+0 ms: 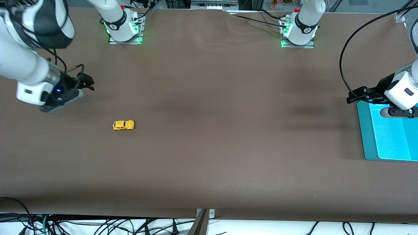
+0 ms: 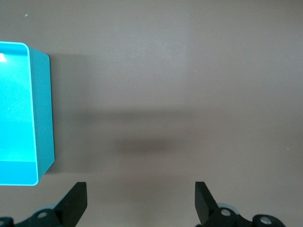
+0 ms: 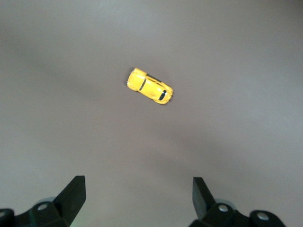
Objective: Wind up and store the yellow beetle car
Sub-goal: 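Reach the right gripper down over the yellow beetle car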
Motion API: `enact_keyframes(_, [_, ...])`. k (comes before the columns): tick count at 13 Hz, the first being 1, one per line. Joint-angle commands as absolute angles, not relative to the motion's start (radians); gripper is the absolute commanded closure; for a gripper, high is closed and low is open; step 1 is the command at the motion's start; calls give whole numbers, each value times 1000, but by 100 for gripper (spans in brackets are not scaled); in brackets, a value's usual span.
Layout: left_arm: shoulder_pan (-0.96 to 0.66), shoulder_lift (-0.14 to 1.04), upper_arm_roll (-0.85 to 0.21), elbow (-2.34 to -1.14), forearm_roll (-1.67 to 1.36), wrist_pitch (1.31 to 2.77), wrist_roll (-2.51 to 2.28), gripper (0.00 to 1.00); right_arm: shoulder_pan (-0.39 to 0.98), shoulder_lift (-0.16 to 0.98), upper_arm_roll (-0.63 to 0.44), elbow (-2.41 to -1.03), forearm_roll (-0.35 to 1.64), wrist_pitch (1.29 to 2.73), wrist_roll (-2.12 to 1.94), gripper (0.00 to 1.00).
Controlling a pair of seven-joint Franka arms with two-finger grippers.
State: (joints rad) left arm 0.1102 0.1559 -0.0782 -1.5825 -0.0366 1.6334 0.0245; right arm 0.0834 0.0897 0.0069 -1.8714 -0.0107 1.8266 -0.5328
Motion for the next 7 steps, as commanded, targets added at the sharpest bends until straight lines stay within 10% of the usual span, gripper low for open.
enact_keyframes(1, [104,170,-80,-1549,-21,1621,23,0,84,116,9,-1971,-21,1949,-761,0])
enact_keyframes(7, [104,170,-80,-1549,-21,1621,25,0,84,267,23,-2097,-21,2317,-1207,0])
